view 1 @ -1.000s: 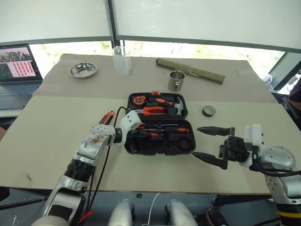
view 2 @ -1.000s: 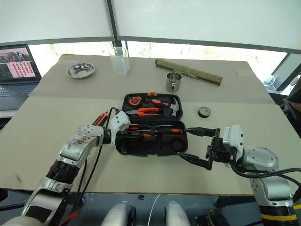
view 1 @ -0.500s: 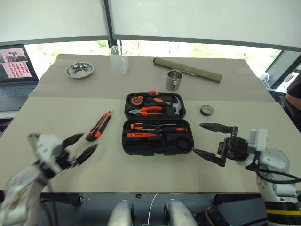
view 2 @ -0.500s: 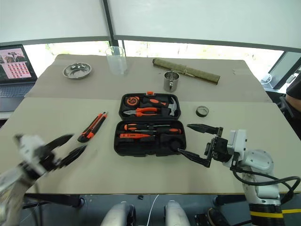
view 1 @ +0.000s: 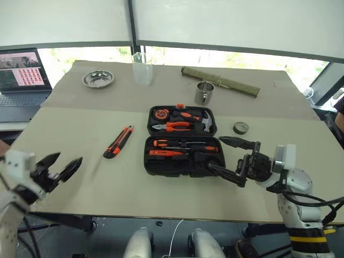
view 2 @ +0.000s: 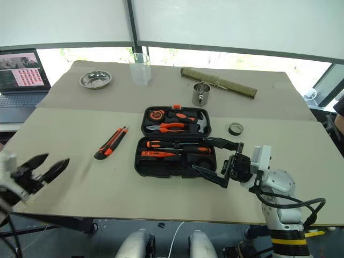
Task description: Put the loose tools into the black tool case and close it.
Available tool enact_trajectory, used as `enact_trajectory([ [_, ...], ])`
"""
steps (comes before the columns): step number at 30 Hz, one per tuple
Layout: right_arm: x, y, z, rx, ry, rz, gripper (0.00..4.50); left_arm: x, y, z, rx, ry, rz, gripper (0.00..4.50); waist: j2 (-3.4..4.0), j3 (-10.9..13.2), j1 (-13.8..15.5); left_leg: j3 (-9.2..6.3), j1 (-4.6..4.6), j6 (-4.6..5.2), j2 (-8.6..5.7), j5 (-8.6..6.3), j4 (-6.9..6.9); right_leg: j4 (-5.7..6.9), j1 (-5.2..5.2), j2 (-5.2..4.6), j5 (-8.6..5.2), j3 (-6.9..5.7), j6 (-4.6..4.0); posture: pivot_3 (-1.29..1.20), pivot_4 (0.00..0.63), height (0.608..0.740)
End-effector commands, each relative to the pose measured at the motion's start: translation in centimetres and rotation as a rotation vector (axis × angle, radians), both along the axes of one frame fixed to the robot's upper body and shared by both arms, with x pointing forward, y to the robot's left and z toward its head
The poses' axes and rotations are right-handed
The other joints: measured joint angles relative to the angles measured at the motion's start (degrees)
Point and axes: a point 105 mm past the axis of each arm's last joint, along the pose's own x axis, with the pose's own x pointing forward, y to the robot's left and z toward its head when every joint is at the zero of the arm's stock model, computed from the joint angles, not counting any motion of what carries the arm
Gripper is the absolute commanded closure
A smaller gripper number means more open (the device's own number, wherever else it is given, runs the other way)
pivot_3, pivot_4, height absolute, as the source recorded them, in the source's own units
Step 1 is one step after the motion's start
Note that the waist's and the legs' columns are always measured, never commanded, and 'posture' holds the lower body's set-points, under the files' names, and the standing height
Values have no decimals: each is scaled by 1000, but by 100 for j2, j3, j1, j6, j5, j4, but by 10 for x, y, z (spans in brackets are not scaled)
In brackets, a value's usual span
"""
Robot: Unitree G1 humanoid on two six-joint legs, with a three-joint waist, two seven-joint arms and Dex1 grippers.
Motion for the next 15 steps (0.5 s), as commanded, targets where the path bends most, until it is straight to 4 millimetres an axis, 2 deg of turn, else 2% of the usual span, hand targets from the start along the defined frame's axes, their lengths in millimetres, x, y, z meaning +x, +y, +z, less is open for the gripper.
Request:
enact_trajectory([
  [1, 2, -3, 7, -11, -42, -27, 0, 31, -11, -19, 58, 98, 18, 40, 1, 0, -21, 0, 1, 0, -2, 0, -3, 0, 1, 0, 0, 1, 0, 0, 150, 740],
  [4, 3, -1, 8, -17, -48, -25, 0, 49, -25, -32, 74, 151, -35, 40, 0, 0, -98, 3, -5, -1, -8, -1, -9, 1, -8, 7, 1, 2, -1, 0, 150, 740],
  [7, 2, 0, 10, -21, -54, -29, 0, 59, -31, -47, 102, 195, -49, 747, 0, 0, -125, -3, -35, -1, -7, -1, -16, 9, -50, 9, 2, 13, -2, 0, 150, 740],
  [10, 2, -1, 13, -18, -59, -43, 0, 66, -42, -49, 85, 178, -85, 1921, 1, 0, -78, -2, -40, -1, -8, -1, -16, 10, -54, 10, 2, 12, -2, 0, 150, 740],
  [11, 1, -2, 14, -18, -61, -50, 0, 67, -46, -46, 77, 155, -105, 2386, 1, 0, -76, 1, -40, -1, -8, -1, -15, 10, -52, 9, 2, 12, -2, 0, 150, 740],
  [12, 1, -2, 15, -18, -63, -55, 0, 69, -48, -42, 76, 122, -124, 2653, 1, 0, -69, 4, -41, -1, -8, -1, -14, 9, -50, 8, 2, 12, -2, 0, 150, 740],
  [14, -1, -5, 16, -21, -65, -71, 0, 69, -50, -26, 71, 32, -183, 2728, 0, 0, -50, 7, -41, -1, -8, -1, -14, 8, -50, 2, 2, 12, -1, 0, 150, 740],
  [15, -1, -9, 16, -26, -63, -83, 0, 68, -55, -7, 52, -49, -252, 2728, -1, 1, -47, 12, -45, -1, -8, -1, -12, 7, -51, 2, 2, 11, -1, 0, 150, 740],
])
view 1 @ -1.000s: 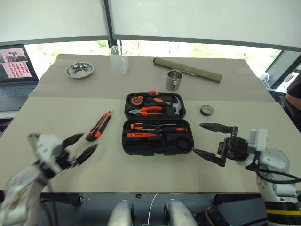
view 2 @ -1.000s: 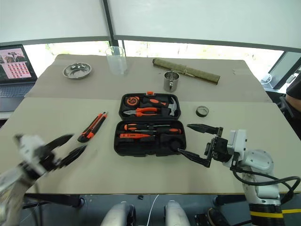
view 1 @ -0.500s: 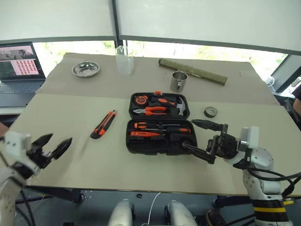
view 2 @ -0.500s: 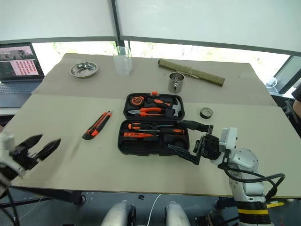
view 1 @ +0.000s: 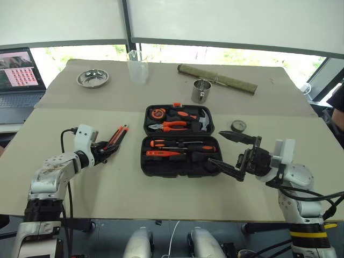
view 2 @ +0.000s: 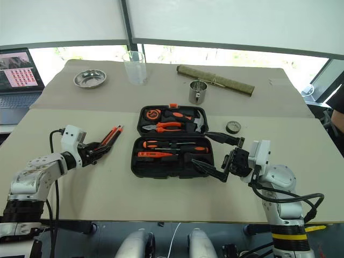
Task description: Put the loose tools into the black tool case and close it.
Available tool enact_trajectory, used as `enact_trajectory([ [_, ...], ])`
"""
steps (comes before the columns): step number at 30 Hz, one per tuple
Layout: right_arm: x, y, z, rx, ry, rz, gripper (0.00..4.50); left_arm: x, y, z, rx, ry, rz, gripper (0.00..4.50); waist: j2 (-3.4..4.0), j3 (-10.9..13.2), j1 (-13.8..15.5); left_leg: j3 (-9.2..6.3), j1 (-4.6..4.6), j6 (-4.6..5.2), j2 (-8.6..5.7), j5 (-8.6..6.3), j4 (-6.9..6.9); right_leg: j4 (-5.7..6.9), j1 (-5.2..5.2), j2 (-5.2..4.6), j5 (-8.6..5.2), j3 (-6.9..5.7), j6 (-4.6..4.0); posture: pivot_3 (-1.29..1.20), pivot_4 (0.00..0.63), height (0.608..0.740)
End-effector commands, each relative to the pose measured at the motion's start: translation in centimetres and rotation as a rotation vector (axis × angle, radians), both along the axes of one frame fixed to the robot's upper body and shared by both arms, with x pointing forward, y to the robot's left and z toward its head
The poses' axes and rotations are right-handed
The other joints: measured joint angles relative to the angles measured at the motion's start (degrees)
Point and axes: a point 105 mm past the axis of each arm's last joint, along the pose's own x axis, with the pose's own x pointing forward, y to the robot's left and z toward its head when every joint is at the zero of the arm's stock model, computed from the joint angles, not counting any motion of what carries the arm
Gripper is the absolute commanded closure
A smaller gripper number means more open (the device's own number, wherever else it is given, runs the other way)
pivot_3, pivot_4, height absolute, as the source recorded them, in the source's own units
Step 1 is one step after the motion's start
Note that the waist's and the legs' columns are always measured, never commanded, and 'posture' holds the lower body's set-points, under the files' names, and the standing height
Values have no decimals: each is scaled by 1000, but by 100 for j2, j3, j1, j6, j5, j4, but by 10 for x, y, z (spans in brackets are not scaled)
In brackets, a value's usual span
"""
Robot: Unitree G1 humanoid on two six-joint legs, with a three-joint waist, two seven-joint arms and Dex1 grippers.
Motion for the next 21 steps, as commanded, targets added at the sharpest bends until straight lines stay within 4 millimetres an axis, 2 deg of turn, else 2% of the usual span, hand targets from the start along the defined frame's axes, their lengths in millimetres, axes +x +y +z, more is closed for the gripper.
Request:
enact_trajectory([
  [1, -5, -10, 11, -16, -38, -36, 0, 0, -13, 54, -48, -238, -185, 2728, -2, 1, 9, 2, -4, 0, 0, 0, 1, -2, -1, 0, 0, -2, 0, 0, 150, 740],
  [2, -5, -12, 10, -21, -34, -43, 0, -3, -20, 67, -53, -294, -261, 2728, -3, 2, 17, 6, -8, 0, 0, 0, 2, -3, -2, 0, 0, -5, 0, 0, 150, 740],
  [3, -9, -17, 5, -58, 0, -33, 0, -14, -41, 87, -44, -364, -441, 2728, -4, 2, 21, 7, -10, 0, 1, 0, 3, -4, -3, -1, 0, -6, 0, 0, 150, 740],
  [5, -13, -25, -3, -128, 28, -25, 0, -32, -71, 98, 16, -378, -704, 2728, -10, 7, 64, 9, -25, 0, -5, 0, 12, -6, -8, 1, 0, -15, 0, 0, 150, 740],
  [8, -16, -36, -9, -175, 42, -42, 0, -45, -101, 79, 120, -200, -894, 2728, 0, 2, 90, 14, -18, 0, -14, 0, 13, -14, 3, -2, 2, -12, 5, 0, 150, 740],
  [11, -20, -41, -15, -204, 49, -41, 0, -55, -123, 61, 229, -120, -1016, 2728, 16, -6, 71, 20, 1, 5, -23, -3, 12, -14, 17, -2, -4, 4, 16, 0, 150, 740],
  [15, -22, -47, -14, -193, 34, -86, 0, -50, -132, 39, 352, -117, -1023, 2728, 13, -2, -14, 15, -13, 6, -11, -2, 15, -8, 3, 14, -4, 8, 15, 0, 150, 740],
  [16, -22, -48, -14, -189, 27, -98, 0, -47, -131, 34, 347, -98, -989, 2728, 13, -2, -21, 14, -11, 6, -11, -2, 15, -8, 3, 15, -3, 9, 15, 0, 150, 740],
  [21, -24, -49, -15, -173, 17, -118, 0, -47, -137, 19, 374, -106, -1047, 2728, 13, -2, -14, 13, -11, 6, -12, -2, 16, -7, 4, 12, -4, 8, 15, 0, 150, 740],
])
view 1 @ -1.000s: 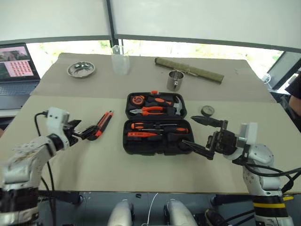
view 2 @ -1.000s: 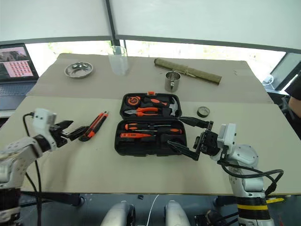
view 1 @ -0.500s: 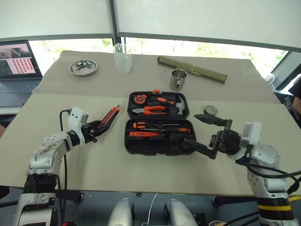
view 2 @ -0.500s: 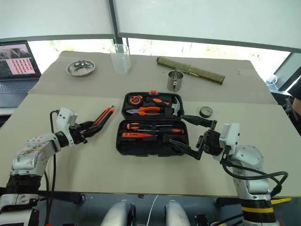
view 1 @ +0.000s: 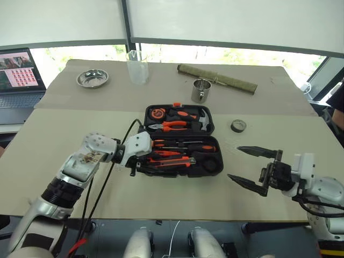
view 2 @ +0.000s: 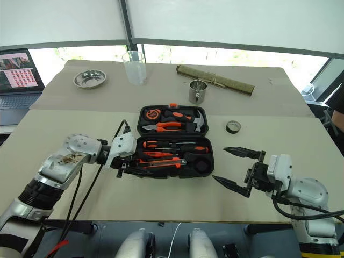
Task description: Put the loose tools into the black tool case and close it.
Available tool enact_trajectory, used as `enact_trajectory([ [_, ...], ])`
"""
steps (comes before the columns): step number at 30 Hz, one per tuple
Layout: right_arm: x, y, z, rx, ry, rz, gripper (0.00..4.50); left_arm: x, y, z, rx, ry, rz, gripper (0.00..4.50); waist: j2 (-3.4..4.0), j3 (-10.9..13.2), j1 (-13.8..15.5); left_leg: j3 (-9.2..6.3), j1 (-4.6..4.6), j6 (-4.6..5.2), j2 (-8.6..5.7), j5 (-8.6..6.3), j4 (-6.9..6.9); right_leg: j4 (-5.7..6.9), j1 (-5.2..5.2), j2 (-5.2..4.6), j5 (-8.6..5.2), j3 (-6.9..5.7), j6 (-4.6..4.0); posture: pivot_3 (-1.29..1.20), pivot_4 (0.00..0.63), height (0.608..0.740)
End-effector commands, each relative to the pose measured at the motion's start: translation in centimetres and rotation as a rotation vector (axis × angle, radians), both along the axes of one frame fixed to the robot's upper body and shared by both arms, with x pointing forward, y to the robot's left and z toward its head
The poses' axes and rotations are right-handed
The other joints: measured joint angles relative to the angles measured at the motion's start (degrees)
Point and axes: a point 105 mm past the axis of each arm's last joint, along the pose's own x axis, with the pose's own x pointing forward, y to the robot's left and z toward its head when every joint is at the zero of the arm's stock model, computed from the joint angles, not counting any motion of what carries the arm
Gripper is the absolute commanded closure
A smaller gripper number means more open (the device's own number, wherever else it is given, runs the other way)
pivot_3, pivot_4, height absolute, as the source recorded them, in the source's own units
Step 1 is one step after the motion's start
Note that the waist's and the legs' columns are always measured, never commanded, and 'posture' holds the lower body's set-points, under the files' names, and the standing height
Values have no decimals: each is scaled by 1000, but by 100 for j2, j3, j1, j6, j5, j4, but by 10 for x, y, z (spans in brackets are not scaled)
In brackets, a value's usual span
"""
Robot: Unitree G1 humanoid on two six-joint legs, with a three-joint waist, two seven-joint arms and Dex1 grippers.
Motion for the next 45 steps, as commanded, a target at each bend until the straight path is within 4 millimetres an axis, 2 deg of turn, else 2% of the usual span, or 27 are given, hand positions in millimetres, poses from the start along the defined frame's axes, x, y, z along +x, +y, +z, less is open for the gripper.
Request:
enact_trajectory([
  [1, -2, 0, 9, -3, -64, -8, 0, 1, -10, -1, 19, -55, -70, 2728, 0, 0, 3, 0, -2, 0, -1, 0, 2, 0, 0, -1, 0, 0, 0, 0, 150, 740],
  [10, -1, -3, 6, -2, -58, -8, 0, 9, -22, -8, 79, -93, -127, 2728, 0, 0, 37, 0, 0, 0, -6, 0, 4, -1, 3, -4, 0, 0, 1, 0, 150, 740],
  [13, -2, 0, 2, 5, -52, -4, 0, 11, -29, -9, 57, -54, -83, 2728, 0, 0, 37, -1, 1, 1, -6, 0, 5, 0, 5, -4, 0, 0, 1, 0, 150, 740],
  [15, -2, 1, 1, 7, -51, -4, 0, 8, -37, -1, -22, -18, -76, 1701, 0, 0, 54, -2, 2, 1, -7, 0, 6, 0, 8, -5, 0, 0, 2, 0, 150, 740],
  [16, -3, 1, 1, 8, -50, -4, 0, 9, -40, 6, -71, -28, -65, 1477, 0, 0, 67, -4, 1, 1, -10, 0, 7, 1, 8, -8, 0, -1, 3, 0, 150, 740],
  [17, -3, 1, 1, 8, -49, -4, 0, 10, -43, 12, -111, -46, -65, 987, 0, 0, 76, -5, -2, 1, -12, 0, 8, 0, 7, -10, 0, -2, 5, 0, 150, 740],
  [19, -3, 2, 0, 10, -46, -4, 0, 13, -43, 24, -188, -105, -70, 281, 0, 0, 78, -7, -5, 1, -16, 0, 10, -1, 5, -15, 0, -2, 9, 0, 150, 740],
  [20, -3, 2, 0, 11, -44, -4, 0, 14, -40, 29, -224, -111, -62, 44, 0, 0, 78, -7, -7, 1, -17, 0, 9, 0, 3, -16, 0, -2, 9, 0, 150, 740],
  [23, -2, 2, 0, 15, -42, -3, 0, 17, -30, 45, -344, -94, -33, 44, 0, 0, 47, -9, -5, 1, -15, 0, 9, 2, 2, -14, 0, -2, 8, 0, 150, 740],
  [26, 0, 2, 0, 19, -41, -3, 0, 19, -17, 43, -341, -85, -14, 799, 0, 0, 20, -12, -1, 1, -15, 0, 8, 5, 3, -13, 0, -2, 8, 0, 150, 740],
  [27, 1, 2, 0, 21, -40, -3, 0, 20, -13, 37, -313, -98, -11, 1291, 1, 0, 11, -12, -1, 1, -16, 0, 8, 5, 4, -13, 0, -2, 8, 0, 150, 740],
  [28, 1, 3, 0, 22, -40, -3, 0, 18, -11, 31, -288, -97, -18, 1582, 1, 0, 4, -12, 1, 1, -17, 0, 8, 5, 6, -13, 0, -2, 8, 0, 150, 740],
  [32, 3, 5, -1, 30, -40, -2, 0, 2, -14, 5, -209, -69, -121, 3074, 1, 0, 0, -11, 0, 1, -18, 0, 8, 3, 6, -14, 0, -2, 8, 0, 150, 740],
  [36, 4, 7, 0, 38, -38, 0, 0, 19, -22, -2, -233, -97, -17, 4474, 0, 0, 56, -11, -2, 1, -20, 0, 13, 4, 7, -17, 1, -3, 10, 0, 150, 740],
  [41, 3, 10, 3, 42, -41, 5, 0, 26, -28, -12, -203, -84, 27, 4474, 1, 0, 70, -11, -3, 2, -21, 0, 15, 3, 8, -17, 2, -2, 12, 0, 150, 740],
  [45, 1, 13, 4, 45, -38, 5, 0, 15, -34, -29, -142, 33, 1, 4474, 3, -2, 72, -11, 5, 2, -21, 0, 15, 5, 14, -16, 2, -2, 12, 0, 150, 740],
])
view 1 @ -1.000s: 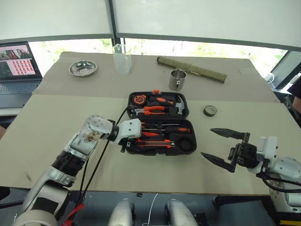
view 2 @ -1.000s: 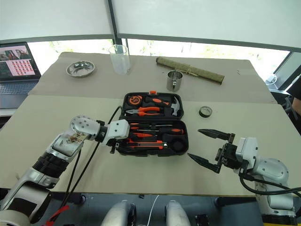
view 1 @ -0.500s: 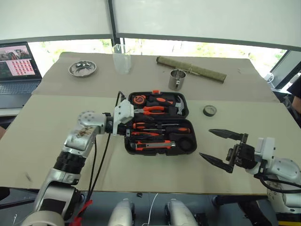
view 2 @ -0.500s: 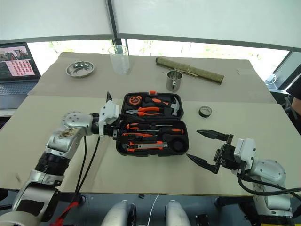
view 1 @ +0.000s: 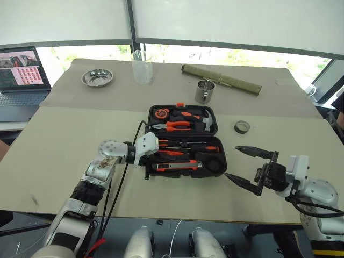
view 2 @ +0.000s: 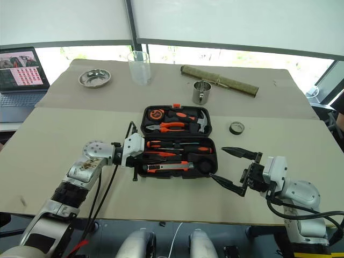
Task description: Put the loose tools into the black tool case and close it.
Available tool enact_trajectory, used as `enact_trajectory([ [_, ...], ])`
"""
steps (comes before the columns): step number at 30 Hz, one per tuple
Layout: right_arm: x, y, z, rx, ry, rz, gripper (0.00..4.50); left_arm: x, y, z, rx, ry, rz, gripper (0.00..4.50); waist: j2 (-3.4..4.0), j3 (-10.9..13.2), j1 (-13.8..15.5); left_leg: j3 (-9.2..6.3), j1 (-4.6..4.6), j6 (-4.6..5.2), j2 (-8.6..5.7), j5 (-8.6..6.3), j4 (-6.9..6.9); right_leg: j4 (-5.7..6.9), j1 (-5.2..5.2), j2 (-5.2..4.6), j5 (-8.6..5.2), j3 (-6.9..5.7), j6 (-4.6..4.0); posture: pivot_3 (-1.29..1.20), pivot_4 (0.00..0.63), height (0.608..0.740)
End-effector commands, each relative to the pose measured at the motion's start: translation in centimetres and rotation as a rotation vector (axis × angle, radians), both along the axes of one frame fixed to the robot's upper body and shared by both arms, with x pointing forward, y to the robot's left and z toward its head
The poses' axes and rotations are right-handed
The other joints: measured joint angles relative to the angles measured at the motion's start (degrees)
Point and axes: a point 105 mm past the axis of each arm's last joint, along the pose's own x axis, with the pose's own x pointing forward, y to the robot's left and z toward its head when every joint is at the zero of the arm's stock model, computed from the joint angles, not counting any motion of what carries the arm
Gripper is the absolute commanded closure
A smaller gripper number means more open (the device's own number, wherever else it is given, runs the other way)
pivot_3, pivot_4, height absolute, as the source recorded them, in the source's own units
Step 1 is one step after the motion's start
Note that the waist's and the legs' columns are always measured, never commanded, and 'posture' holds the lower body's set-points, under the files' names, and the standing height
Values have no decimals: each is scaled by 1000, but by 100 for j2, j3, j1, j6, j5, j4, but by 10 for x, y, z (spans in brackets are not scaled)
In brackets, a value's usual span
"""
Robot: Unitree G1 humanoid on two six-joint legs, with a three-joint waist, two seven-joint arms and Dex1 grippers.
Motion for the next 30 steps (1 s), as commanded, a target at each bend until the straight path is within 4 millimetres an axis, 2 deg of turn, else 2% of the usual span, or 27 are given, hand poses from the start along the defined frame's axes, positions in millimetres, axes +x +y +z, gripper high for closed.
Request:
enact_trajectory([
  [1, -4, 5, 9, 3, -32, 9, 0, -12, -5, -20, 75, 97, -38, 4474, 2, -1, 5, 0, 7, 0, -1, 0, 0, -1, 8, 0, 0, 0, 0, 0, 150, 740],
  [3, -4, 5, 10, 6, -34, 1, 0, -22, -5, -33, 137, 160, -70, 4474, 2, -2, 3, -1, 15, 0, 0, 0, 0, -4, 18, 0, -1, -1, 1, 0, 150, 740],
  [9, -3, 6, 11, 7, -35, -16, 0, -21, -4, -72, 345, 161, -14, 4474, 23, -48, 20, -1, 58, 17, -2, -11, -4, -22, 73, -2, -5, -3, 6, 0, 150, 740],
  [11, -2, 7, 12, 8, -39, -22, 0, -14, -9, -76, 335, 143, 34, 4474, 38, -84, 49, 1, 67, 22, -7, -14, -4, -29, 86, -7, -7, -1, 11, 0, 150, 740],
  [15, 0, 5, 14, 9, -47, -46, 0, -11, -13, -69, 254, 121, 48, 4474, 53, -102, 134, -6, 102, 24, -23, -12, -1, -35, 122, -14, -13, 5, 21, 0, 150, 740],
  [17, 1, -1, 14, 9, -49, -75, 0, -14, -17, -52, 124, 86, 6, 4474, 54, -103, 118, -7, 118, 24, -22, -12, 0, -44, 156, -14, -15, 7, 20, 0, 150, 740],
  [19, 3, -16, 15, 13, -47, -153, 0, -11, -18, -8, -157, 25, 20, 4474, 56, -102, 69, -9, 118, 25, -18, -12, -2, -45, 154, -14, -18, 10, 15, 0, 150, 740],
  [20, 3, -21, 15, 15, -46, -178, 0, -10, -15, 4, -226, 11, 28, 4474, 55, -101, 58, -11, 112, 25, -17, -12, -6, -44, 144, -15, -20, 12, 15, 0, 150, 740],
  [21, 4, -34, 12, 19, -35, -237, 0, -7, -6, 22, -311, -13, 58, 4232, 53, -100, 52, -20, 92, 25, -14, -13, -7, -36, 118, -16, -19, 15, 14, 0, 150, 740],
  [23, 4, -55, 5, 10, -16, -334, 0, -5, 11, 46, -386, -78, 96, 3849, 48, -95, 48, -35, 33, 26, -17, -11, -4, -18, 56, -10, -18, 13, 13, 0, 150, 740],
  [26, -3, -90, -15, 0, 48, -490, 0, -6, 45, 76, -519, -107, 182, 2700, 50, -93, 43, -46, 18, 26, -17, -11, -8, -9, 36, -5, -18, 5, 9, 0, 150, 740],
  [28, -7, -111, -30, -19, 87, -593, 0, -17, 67, 80, -544, -64, 193, 1907, 56, -91, 12, -52, 21, 28, -16, -12, -15, -12, 39, -7, -20, 5, 7, 0, 150, 740],
  [29, -8, -119, -36, -40, 104, -638, 0, -24, 76, 80, -550, -28, 191, 1660, 60, -89, -18, -55, 24, 29, -17, -13, -16, -14, 40, -10, -20, 10, 7, 0, 150, 740],
  [30, -8, -126, -42, -71, 120, -682, 0, -28, 86, 80, -557, -10, 205, 1140, 63, -87, -43, -55, 26, 30, -18, -14, -16, -15, 46, -13, -21, 11, 9, 0, 150, 740],
])
